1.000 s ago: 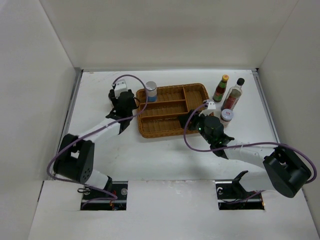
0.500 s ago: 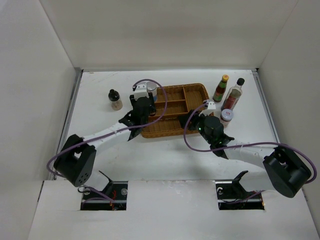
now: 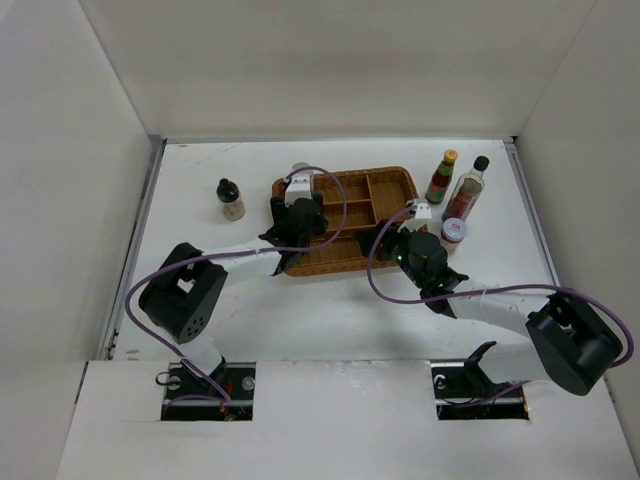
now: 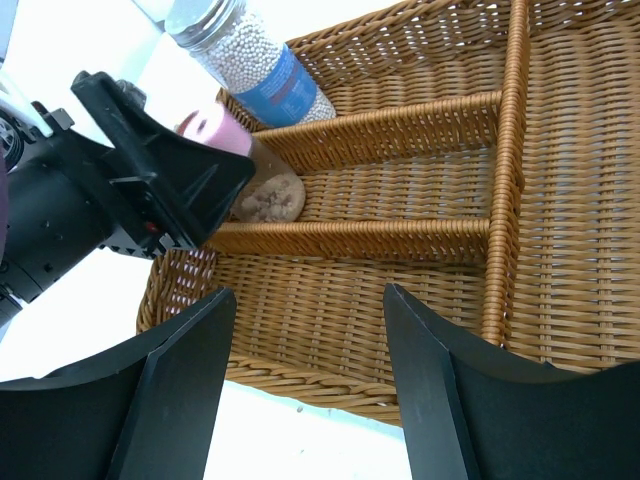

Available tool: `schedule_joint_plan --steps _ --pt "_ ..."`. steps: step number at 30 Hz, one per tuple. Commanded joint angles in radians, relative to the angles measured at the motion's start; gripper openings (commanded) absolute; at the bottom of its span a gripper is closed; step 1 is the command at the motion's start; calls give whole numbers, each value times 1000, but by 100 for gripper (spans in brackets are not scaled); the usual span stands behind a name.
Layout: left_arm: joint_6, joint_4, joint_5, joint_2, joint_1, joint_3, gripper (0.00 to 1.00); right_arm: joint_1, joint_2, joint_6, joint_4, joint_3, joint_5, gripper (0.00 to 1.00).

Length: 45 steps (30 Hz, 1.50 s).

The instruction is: Organize the condiment bottles

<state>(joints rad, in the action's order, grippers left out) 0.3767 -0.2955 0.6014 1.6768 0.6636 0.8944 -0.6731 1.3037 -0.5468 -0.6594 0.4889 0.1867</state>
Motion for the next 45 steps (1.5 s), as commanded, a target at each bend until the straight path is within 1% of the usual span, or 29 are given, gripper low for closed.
schedule_joint_plan --steps 1,3,5,8,10,13,17,20,25,33,35,39,40,41,44,45 --pt "4 -42 23 -40 8 31 69 10 -12 4 -49 8 2 67" --pt "-5 -30 24 -81 6 32 76 10 -12 4 -49 8 2 68" --pt "-21 -25 24 -141 -6 26 81 11 -7 4 -49 8 2 68" --pt "-48 -19 24 -233 -48 15 82 11 -11 4 -49 8 2 68" --pt "-45 -11 23 -282 -95 0 82 11 -11 4 -49 8 2 68" --pt "-24 34 12 -304 -184 -2 82 11 -3 4 -49 10 2 68" --pt "5 56 9 -253 -307 14 82 10 -1 4 -49 11 2 69" --pt "16 61 -8 -203 -373 29 82 8 5 5 -49 14 -3 72" --pt "16 65 -32 -105 -428 83 82 7 12 5 -49 19 -10 76" --pt "7 71 -32 29 -468 178 77 5 14 5 -49 20 -10 77" --pt "5 71 -38 50 -479 190 73 7 17 7 -49 20 -10 77" --pt "7 73 -46 78 -491 192 58 10 14 7 -49 19 -10 77" --pt "8 73 -48 77 -491 181 57 10 14 7 -49 19 -10 77" --pt "8 72 -49 72 -491 170 55 10 14 7 -49 19 -10 77" --pt "14 61 -52 35 -494 126 41 10 16 7 -49 19 -10 77" --pt "21 55 -48 6 -493 108 38 8 16 7 -49 19 -10 77"
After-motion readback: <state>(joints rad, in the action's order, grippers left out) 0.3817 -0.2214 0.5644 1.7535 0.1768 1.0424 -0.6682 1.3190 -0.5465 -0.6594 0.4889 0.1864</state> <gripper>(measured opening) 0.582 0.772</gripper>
